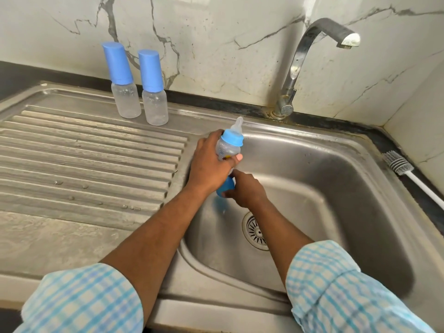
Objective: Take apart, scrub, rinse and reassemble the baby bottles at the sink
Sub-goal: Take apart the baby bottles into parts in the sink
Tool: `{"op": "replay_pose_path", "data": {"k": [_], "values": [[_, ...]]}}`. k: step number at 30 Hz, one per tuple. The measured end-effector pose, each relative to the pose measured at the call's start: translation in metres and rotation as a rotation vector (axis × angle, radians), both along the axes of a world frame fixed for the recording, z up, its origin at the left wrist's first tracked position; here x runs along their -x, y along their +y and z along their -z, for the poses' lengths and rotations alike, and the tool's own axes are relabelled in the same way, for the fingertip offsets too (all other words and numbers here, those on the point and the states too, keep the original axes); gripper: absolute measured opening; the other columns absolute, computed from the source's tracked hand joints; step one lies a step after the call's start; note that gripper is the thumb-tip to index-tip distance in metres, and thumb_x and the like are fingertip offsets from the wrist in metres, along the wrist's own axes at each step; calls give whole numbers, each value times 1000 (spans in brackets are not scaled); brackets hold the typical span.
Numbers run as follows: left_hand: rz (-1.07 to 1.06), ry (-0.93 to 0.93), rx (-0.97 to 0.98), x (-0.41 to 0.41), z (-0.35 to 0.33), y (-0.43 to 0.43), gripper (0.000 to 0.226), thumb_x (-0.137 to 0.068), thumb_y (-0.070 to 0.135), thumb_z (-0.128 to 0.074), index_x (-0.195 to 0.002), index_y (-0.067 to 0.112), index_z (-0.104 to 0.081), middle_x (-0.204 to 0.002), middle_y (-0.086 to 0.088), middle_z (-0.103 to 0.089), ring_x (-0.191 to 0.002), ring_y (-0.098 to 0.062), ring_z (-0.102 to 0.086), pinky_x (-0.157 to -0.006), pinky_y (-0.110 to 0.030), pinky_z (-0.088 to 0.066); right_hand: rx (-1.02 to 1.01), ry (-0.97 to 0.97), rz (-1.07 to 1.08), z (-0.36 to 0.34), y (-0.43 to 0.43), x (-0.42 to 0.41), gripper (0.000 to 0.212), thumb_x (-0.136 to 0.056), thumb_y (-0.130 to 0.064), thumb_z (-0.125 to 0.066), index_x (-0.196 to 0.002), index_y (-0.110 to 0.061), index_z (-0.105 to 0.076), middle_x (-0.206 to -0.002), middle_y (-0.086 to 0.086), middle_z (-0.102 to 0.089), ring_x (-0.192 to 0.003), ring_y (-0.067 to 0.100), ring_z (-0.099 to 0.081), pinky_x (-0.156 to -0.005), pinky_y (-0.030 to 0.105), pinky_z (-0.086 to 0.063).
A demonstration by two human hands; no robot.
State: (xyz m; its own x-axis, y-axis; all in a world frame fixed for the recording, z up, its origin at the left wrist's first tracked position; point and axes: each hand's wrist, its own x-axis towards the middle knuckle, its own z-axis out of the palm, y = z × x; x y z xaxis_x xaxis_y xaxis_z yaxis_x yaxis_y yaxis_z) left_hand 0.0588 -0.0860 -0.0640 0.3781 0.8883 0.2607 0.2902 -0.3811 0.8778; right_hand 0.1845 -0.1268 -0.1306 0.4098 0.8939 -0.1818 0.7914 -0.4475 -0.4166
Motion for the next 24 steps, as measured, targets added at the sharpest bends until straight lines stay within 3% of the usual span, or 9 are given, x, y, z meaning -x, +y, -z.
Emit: {"op": "replay_pose_path", "data": {"k": [4, 11, 14, 18, 21, 24], "values": [[7, -18, 11, -1, 3, -1, 52, -80, 28, -80, -126, 23, -57, -121, 3, -62, -108, -16, -60, -97, -39, -50, 71, -67, -37, 10, -2, 3, 58, -85, -29, -74, -138, -21, -49, -129, 8, -60, -115, 29, -57, -87, 36, -46], [85, 17, 60, -3, 4, -3, 49, -79, 26, -82, -123, 22, -61, -115, 3, -66, -101, -14, -63, -92, -33, -53, 54, -7, -1, 13, -3, 2, 50, -92, -18, -66, -137, -14, -46, -130, 12, -60, -114, 30, -59, -89, 36, -47], [105, 25, 63, -2, 4, -4, 49, -78, 26, -83, -121, 20, -60, -114, 2, -68, -99, -14, -64, -90, -33, -53, -80, 28, 133, -7, -5, -7, 49, -90, -18, -67, -136, -14, -51, -129, 10, -63, -116, 29, -60, -93, 37, -49], [99, 55, 55, -2, 3, -7, 47, -73, 32, -85, -113, 20, -62, -105, 4, -68, -93, -14, -65, -86, -39, -55, -421, 196, 315, -62, -23, -26, 41, -88, -8, -62, -129, -6, -63, -119, 14, -69, -111, 26, -65, -100, 35, -48], [101, 91, 25, -5, 3, -13, 48, -72, 37, -86, -111, 22, -62, -103, 5, -68, -90, -12, -64, -84, -37, -55, -541, 415, 273, -97, -51, -23, 48, -88, -9, -64, -135, -9, -57, -112, 6, -69, -104, 17, -64, -99, 36, -51], [124, 154, -41, -7, 4, -19, 58, -69, 41, -87, -117, 20, -63, -106, 4, -66, -92, -12, -63, -83, -35, -55, -534, 494, 203, -106, -69, -7, 63, -87, -24, -73, -143, -13, -48, -120, 2, -63, -108, 14, -61, -86, 21, -47]]}}
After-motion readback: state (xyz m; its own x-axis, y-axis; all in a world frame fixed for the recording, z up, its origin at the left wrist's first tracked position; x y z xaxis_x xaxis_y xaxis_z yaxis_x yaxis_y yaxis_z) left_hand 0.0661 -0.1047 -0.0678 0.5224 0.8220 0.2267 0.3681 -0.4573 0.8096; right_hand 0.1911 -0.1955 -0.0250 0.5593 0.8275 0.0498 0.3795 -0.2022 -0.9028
